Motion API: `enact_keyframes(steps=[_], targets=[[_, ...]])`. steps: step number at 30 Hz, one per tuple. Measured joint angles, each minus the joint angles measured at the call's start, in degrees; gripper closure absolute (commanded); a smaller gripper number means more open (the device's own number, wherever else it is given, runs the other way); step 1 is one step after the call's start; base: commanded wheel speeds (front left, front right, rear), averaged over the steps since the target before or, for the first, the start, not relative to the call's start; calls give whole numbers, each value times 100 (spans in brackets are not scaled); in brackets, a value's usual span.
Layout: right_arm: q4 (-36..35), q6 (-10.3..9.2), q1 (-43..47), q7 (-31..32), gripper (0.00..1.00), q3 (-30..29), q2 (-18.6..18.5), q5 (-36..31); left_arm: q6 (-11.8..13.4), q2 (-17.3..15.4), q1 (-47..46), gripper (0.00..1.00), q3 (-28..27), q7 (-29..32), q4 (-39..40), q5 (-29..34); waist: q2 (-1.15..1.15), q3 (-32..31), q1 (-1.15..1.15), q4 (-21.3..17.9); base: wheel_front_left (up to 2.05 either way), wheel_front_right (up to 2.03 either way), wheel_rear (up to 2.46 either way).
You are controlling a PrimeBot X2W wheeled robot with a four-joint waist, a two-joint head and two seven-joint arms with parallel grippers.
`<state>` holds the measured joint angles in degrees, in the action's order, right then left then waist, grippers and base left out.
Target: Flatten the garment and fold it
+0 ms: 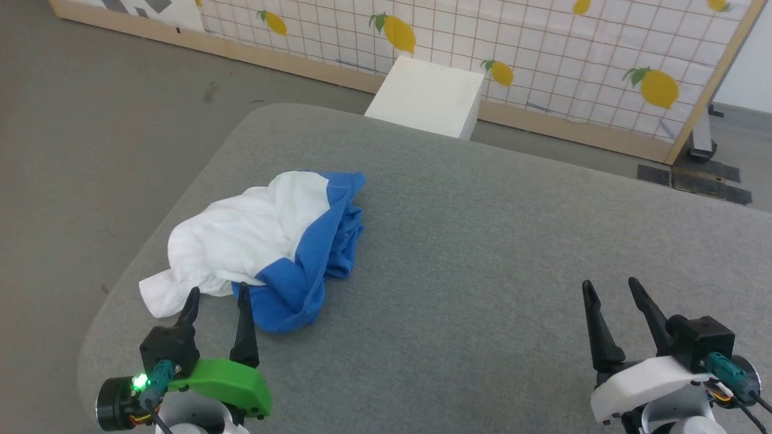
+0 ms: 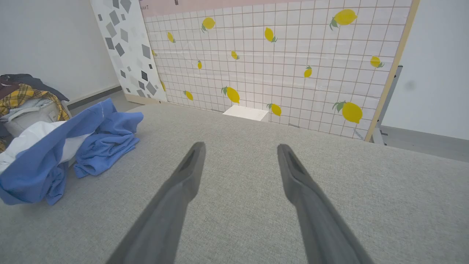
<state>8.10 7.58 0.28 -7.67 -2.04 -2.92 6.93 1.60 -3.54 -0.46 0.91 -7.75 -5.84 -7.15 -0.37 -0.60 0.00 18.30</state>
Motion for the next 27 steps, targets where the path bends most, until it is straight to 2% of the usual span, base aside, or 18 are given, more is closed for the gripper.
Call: enact_keyframes(steps=[27], targets=[[280, 0, 121, -325, 0, -103, 0, 236, 54, -18, 46, 0, 35, -320, -208, -292, 0, -18, 0, 711, 0, 0, 0]])
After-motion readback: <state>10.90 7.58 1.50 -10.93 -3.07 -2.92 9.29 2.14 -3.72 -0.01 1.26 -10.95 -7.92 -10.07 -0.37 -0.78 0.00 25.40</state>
